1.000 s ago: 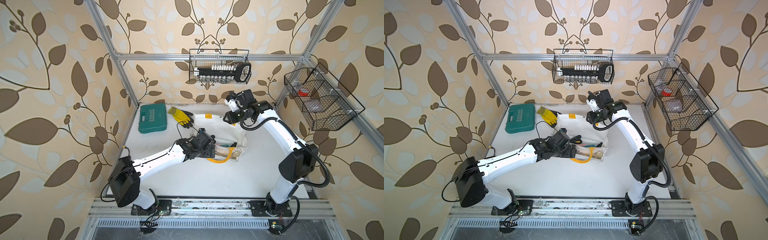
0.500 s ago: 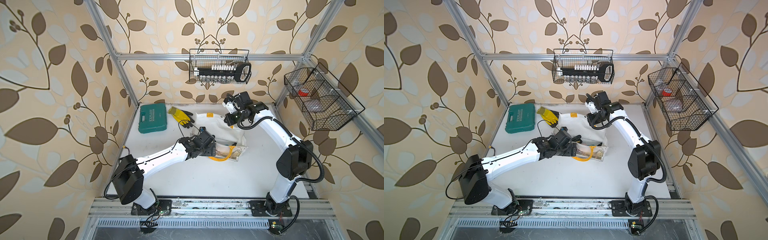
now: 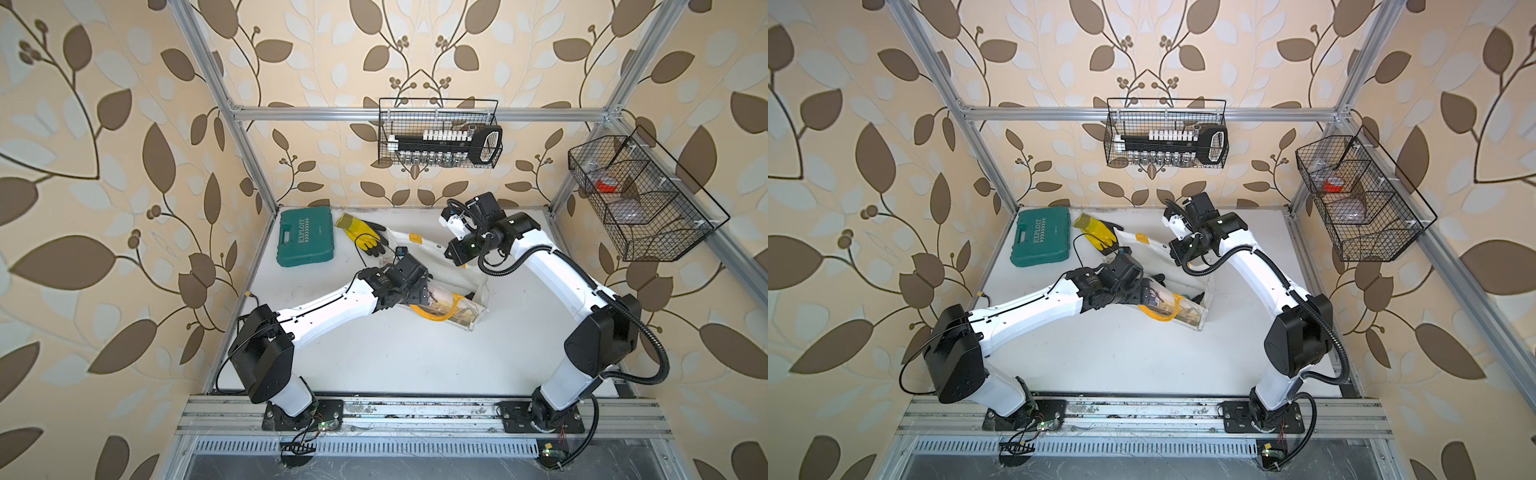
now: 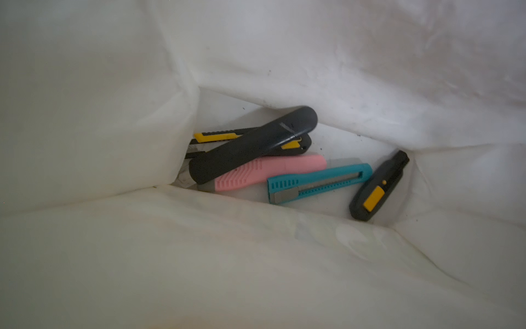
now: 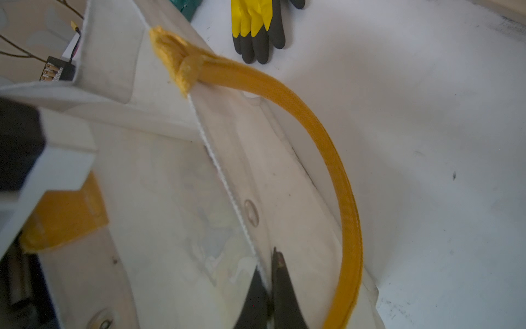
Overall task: Place the art knife into the pouch
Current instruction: Close the pouch at the center of the board.
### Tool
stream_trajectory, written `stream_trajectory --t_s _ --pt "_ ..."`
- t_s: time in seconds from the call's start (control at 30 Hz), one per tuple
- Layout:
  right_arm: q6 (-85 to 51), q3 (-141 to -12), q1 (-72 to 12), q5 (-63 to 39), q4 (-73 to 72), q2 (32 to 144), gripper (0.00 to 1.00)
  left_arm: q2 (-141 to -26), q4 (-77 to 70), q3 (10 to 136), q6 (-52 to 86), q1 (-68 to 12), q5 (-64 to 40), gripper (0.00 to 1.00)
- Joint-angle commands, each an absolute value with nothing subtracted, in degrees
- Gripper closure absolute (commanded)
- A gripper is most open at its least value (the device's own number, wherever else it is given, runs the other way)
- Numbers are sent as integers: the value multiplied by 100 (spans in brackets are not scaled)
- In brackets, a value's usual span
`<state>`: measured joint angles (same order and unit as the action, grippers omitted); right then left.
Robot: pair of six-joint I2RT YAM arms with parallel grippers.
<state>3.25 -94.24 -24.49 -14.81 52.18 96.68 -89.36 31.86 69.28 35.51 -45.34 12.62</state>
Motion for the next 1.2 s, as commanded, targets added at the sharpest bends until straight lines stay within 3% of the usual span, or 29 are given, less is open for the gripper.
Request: stream_trajectory --t_s 0.0,0.4,0.73,1.17 --pt "286 -9262 -2741 -1648 5600 9392 98 -9031 3208 7218 3296 -4382 1441 7" --pt "-62 -8875 -3494 -1392 5427 9273 98 -9170 3176 7481 3073 -4201 1397 7" --pt "-93 -8792 -3476 -666 5523 9119 100 -9009 3133 7077 3157 -4171 1406 7" --pt "-234 -8455 -3426 -915 5393 8883 99 -9048 3122 7223 3075 -3905 1275 7"
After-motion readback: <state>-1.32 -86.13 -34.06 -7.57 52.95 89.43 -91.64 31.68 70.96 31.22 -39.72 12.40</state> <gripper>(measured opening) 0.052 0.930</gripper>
